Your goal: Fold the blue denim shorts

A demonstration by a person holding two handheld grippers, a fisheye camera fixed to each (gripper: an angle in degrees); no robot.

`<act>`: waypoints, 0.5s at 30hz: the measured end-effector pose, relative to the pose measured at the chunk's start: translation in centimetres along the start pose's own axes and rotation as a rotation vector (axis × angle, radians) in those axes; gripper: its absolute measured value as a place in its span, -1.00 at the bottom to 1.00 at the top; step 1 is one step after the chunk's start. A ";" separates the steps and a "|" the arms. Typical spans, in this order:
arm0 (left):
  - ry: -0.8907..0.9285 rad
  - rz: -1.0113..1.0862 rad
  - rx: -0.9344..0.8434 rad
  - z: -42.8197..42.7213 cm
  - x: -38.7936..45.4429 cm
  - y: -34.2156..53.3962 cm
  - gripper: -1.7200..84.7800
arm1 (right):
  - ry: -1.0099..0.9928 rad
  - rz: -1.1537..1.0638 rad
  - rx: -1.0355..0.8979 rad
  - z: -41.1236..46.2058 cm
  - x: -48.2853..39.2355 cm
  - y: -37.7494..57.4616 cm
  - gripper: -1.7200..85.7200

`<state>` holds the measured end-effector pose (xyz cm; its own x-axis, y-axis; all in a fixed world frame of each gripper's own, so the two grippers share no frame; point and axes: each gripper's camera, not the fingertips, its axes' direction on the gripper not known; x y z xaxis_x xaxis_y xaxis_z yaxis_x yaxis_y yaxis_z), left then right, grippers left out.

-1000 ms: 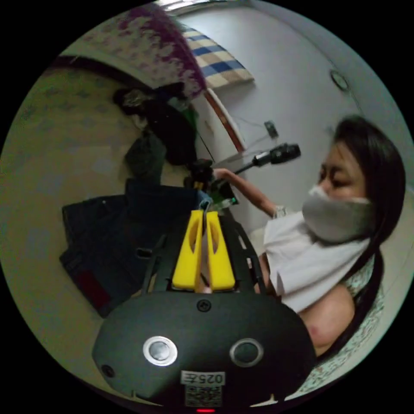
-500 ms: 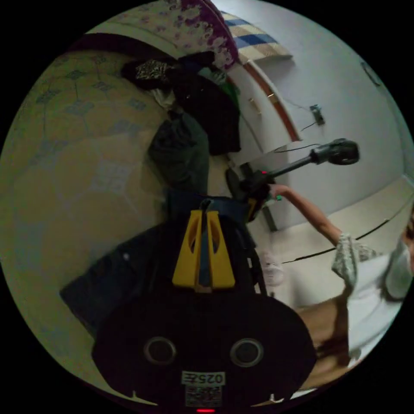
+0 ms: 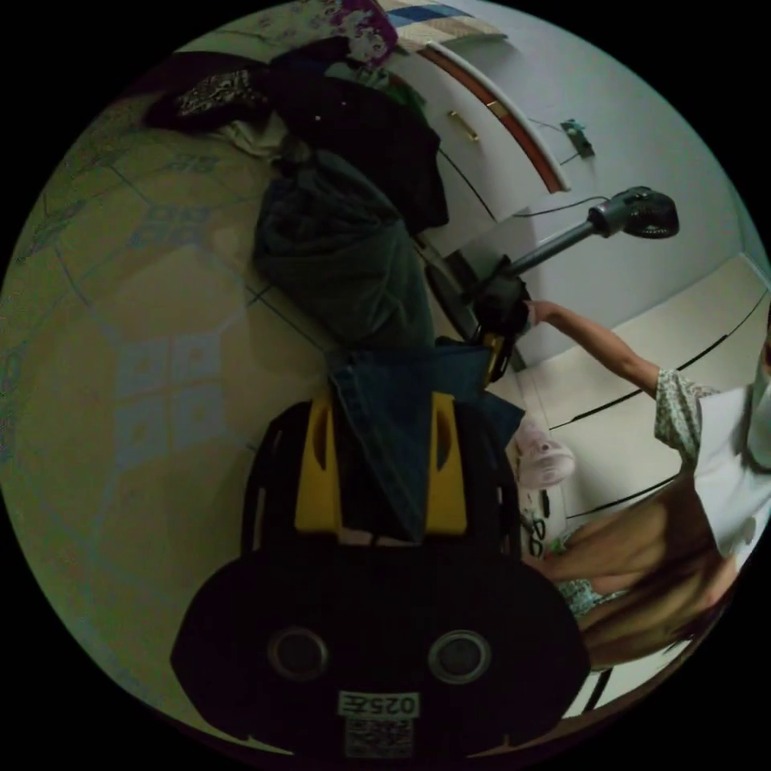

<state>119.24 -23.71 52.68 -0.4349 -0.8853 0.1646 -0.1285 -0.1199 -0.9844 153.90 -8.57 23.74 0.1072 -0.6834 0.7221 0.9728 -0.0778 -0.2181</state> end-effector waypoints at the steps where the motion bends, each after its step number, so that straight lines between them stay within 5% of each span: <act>1: 0.012 -0.006 -0.005 0.3 -0.2 -0.1 -0.71 | -0.003 -0.002 0.001 0.2 0.1 0.2 -0.98; 7: 0.183 -0.103 -0.197 5.0 -2.1 -1.4 -0.96 | -0.018 -0.002 0.028 2.8 0.8 2.0 -0.98; 10: 0.168 -0.019 -0.055 1.8 1.2 0.2 -0.98 | 0.021 -0.016 0.092 3.5 -0.4 3.8 -0.98; 15: 0.432 0.208 0.169 -6.2 13.5 7.8 -0.99 | 0.105 -0.156 0.461 2.2 -6.8 7.9 -0.98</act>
<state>106.84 -33.75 47.65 -0.7692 -0.6360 -0.0612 0.1311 -0.0633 -0.9894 161.29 -3.00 18.56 -0.0455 -0.7607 0.6475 0.9677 0.1274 0.2177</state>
